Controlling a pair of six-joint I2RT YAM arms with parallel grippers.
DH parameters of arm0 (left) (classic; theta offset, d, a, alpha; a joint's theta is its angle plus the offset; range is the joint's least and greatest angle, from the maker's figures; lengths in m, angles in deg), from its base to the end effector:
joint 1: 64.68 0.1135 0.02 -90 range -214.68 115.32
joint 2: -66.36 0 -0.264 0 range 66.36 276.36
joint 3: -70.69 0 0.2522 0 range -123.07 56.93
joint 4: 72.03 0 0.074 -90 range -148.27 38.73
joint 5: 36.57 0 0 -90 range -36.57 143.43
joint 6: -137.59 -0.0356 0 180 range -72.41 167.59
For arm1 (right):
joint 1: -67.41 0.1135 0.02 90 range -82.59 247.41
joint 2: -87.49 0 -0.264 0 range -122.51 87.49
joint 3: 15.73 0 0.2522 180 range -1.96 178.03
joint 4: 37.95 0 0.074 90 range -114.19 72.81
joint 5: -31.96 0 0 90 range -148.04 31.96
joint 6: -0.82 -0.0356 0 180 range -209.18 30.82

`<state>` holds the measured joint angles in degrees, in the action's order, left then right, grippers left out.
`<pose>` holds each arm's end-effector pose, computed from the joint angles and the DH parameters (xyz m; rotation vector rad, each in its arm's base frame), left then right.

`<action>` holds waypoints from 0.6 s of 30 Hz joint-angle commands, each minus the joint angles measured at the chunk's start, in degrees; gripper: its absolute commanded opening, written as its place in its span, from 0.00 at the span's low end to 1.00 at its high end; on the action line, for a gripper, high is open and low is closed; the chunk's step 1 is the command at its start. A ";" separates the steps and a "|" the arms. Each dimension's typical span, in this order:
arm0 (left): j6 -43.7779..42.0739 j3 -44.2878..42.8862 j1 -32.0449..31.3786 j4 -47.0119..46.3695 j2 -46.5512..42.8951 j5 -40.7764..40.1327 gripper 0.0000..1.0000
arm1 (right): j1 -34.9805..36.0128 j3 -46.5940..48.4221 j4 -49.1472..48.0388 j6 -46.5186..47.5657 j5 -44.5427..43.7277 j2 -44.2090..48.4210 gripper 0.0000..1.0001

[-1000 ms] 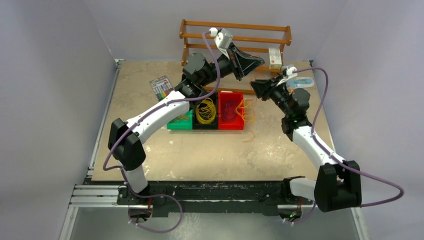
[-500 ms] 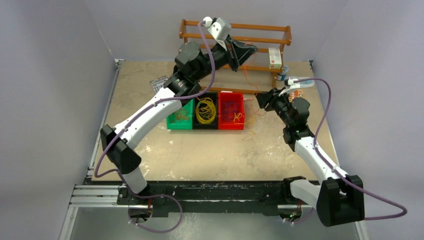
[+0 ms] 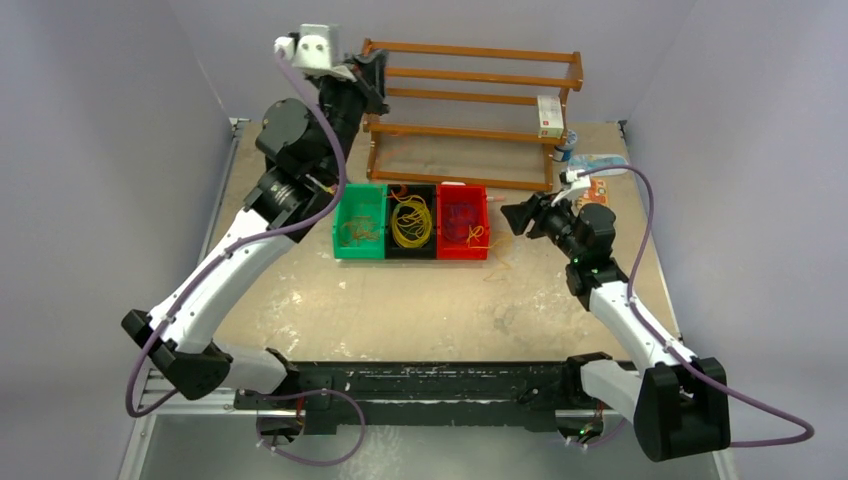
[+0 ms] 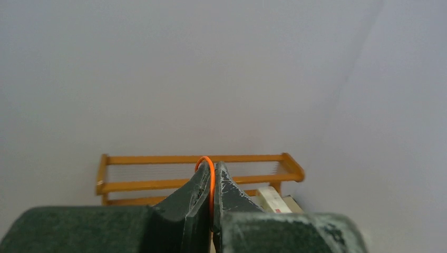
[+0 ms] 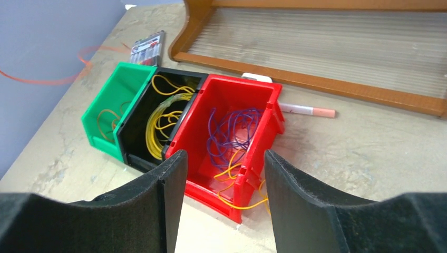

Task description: Untangle the cables

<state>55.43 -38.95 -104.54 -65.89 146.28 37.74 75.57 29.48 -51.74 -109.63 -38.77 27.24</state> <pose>0.2304 -0.1798 0.5418 0.0859 1.1914 -0.5747 0.2360 0.0457 0.2749 -0.0934 1.6276 0.6534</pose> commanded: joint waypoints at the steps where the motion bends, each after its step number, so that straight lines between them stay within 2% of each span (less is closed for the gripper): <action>1: -1.49 4.43 1.02 0.91 -3.40 -18.38 0.00 | -0.25 -0.43 -4.04 1.73 3.94 1.54 0.58; 7: -1.27 8.93 1.31 2.34 -7.96 -21.49 0.00 | -0.24 0.36 -0.84 -2.49 -1.72 -0.69 0.57; 11: -1.15 12.07 1.41 3.27 -10.02 -22.36 0.00 | 0.61 0.60 -1.64 -9.86 -0.84 -2.27 0.51; 15: -1.51 13.31 1.36 3.87 -11.08 -23.18 0.00 | 9.96 3.17 4.05 -13.95 -15.22 -1.90 0.51; 18: -1.99 13.92 1.36 4.80 -11.86 -23.04 0.00 | 12.86 2.98 3.28 -19.65 -17.74 -3.03 0.50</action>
<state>55.21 -25.55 -103.32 -60.67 137.03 15.89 84.88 29.74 -48.09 -121.13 -48.65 24.53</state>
